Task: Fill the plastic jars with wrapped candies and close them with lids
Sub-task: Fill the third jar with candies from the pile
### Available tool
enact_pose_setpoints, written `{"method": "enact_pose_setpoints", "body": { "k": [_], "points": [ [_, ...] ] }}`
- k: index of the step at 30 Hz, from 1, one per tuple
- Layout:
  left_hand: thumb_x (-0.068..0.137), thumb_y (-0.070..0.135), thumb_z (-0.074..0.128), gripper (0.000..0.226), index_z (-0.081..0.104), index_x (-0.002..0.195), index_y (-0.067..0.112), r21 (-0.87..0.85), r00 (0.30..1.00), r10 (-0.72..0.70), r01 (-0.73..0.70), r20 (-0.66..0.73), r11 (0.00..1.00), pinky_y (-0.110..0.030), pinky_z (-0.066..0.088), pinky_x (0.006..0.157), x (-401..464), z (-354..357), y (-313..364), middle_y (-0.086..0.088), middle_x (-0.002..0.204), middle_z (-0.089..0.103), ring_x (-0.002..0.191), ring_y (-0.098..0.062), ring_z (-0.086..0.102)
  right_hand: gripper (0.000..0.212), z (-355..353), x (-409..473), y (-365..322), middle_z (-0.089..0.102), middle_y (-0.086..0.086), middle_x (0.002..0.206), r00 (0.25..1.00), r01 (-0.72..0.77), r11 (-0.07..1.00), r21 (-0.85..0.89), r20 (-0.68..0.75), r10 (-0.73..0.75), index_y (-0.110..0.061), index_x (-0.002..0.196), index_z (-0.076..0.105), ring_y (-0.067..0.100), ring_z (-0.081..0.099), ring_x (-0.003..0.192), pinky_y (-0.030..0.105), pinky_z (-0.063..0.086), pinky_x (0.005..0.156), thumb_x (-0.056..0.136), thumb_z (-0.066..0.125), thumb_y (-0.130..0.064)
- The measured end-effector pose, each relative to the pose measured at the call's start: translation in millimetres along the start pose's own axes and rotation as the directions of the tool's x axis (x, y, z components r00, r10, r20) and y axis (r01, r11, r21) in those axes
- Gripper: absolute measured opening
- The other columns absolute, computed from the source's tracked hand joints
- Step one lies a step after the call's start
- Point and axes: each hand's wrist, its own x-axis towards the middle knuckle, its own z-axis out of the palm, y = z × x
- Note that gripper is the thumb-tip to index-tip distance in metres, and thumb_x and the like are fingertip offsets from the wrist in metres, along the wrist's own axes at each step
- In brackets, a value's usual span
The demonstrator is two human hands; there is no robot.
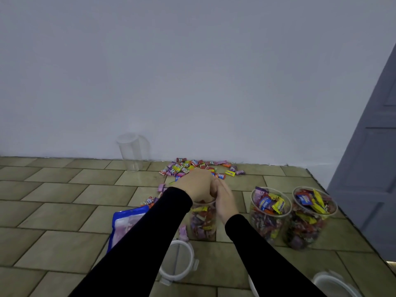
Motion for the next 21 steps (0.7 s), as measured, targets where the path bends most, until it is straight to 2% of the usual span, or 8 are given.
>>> {"method": "enact_pose_setpoints", "body": {
  "k": [4, 6, 8, 10, 12, 15, 18, 21],
  "points": [
    [0.087, 0.010, 0.056, 0.020, 0.075, 0.085, 0.006, 0.088, 1.000, -0.017, 0.015, 0.026, 0.996, -0.025, 0.045, 0.070, 1, 6, 4, -0.005, 0.075, 0.059, 0.070, -0.019, 0.051, 0.030, -3, -3, -3, 0.064, 0.006, 0.089, 0.999, -0.020, 0.999, 0.026, 0.035, 0.019, 0.000, 0.109, 0.059, 0.011, 0.060, 0.076, 0.015, 0.049, 0.063, 0.103, 0.031, -0.006],
    [0.087, 0.012, 0.058, 0.019, 0.077, 0.089, 0.008, 0.067, 0.999, -0.018, 0.016, 0.033, 0.998, -0.027, 0.050, 0.079, 3, 8, 0, -0.005, 0.080, 0.063, 0.073, -0.017, 0.052, 0.031, -4, -2, -3, 0.063, 0.005, 0.087, 0.998, -0.019, 0.999, 0.033, 0.060, 0.017, 0.003, 0.114, 0.057, 0.006, 0.063, 0.069, 0.013, 0.050, 0.058, 0.103, 0.030, -0.007],
    [0.083, 0.011, 0.064, 0.016, 0.078, 0.090, 0.011, 0.010, 0.999, -0.012, 0.012, 0.030, 1.000, -0.028, 0.050, 0.080, 3, 6, -4, -0.003, 0.079, 0.065, 0.071, -0.016, 0.054, 0.029, -5, -4, -4, 0.064, 0.003, 0.086, 0.997, -0.019, 0.999, 0.040, 0.070, 0.017, 0.002, 0.113, 0.057, 0.001, 0.064, 0.066, 0.012, 0.049, 0.059, 0.103, 0.031, -0.007],
    [0.080, 0.010, 0.069, 0.015, 0.078, 0.091, 0.014, -0.083, 1.000, -0.021, 0.020, -0.006, 0.996, -0.022, 0.047, 0.075, -1, 2, -7, -0.001, 0.083, 0.071, 0.071, -0.011, 0.057, 0.025, -5, -7, -8, 0.066, 0.006, 0.093, 0.999, -0.020, 0.999, 0.036, 0.052, 0.018, -0.005, 0.109, 0.059, 0.005, 0.067, 0.079, 0.014, 0.050, 0.068, 0.102, 0.035, -0.007],
    [0.080, 0.013, 0.070, 0.013, 0.078, 0.090, 0.017, -0.177, 0.992, -0.042, 0.020, -0.119, 0.984, -0.009, 0.043, 0.067, -6, -3, -13, 0.003, 0.086, 0.072, 0.070, -0.005, 0.058, 0.020, -6, -7, -12, 0.065, 0.013, 0.111, 1.000, 0.017, 1.000, -0.007, 0.021, -0.017, -0.013, 0.106, 0.061, 0.019, 0.063, 0.103, 0.025, 0.048, 0.084, 0.100, 0.042, -0.011],
    [0.084, 0.015, 0.067, 0.010, 0.074, 0.085, 0.023, -0.356, 0.935, -0.142, 0.018, -0.326, 0.934, -0.001, 0.038, 0.057, -12, -9, -27, 0.014, 0.077, 0.065, 0.060, 0.007, 0.053, 0.015, -5, -11, -28, 0.063, 0.006, 0.111, 0.987, 0.161, 0.985, -0.062, 0.015, -0.160, -0.012, 0.106, 0.061, 0.010, 0.060, 0.098, 0.015, 0.049, 0.078, 0.097, 0.049, -0.011],
    [0.087, 0.016, 0.062, 0.012, 0.071, 0.091, 0.023, -0.387, 0.850, -0.249, 0.059, -0.465, 0.920, -0.005, 0.035, 0.061, -15, -4, -45, 0.018, 0.079, 0.061, 0.064, 0.006, 0.050, 0.015, 12, -18, -45, 0.063, -0.006, 0.102, 0.896, 0.437, 0.823, -0.363, 0.092, -0.435, -0.018, 0.100, 0.063, 0.009, 0.058, 0.100, 0.024, 0.046, 0.089, 0.091, 0.051, -0.019],
    [0.088, 0.013, 0.061, 0.014, 0.068, 0.100, 0.012, -0.377, 0.829, -0.322, 0.148, -0.456, 0.914, -0.018, 0.033, 0.070, -19, 9, -67, -0.001, 0.095, 0.067, 0.080, -0.014, 0.054, 0.022, 41, -33, -55, 0.062, -0.001, 0.099, 0.766, 0.623, 0.583, -0.521, 0.256, -0.590, -0.013, 0.097, 0.065, 0.016, 0.055, 0.101, 0.022, 0.040, 0.090, 0.083, 0.048, -0.018]
  ]
}}
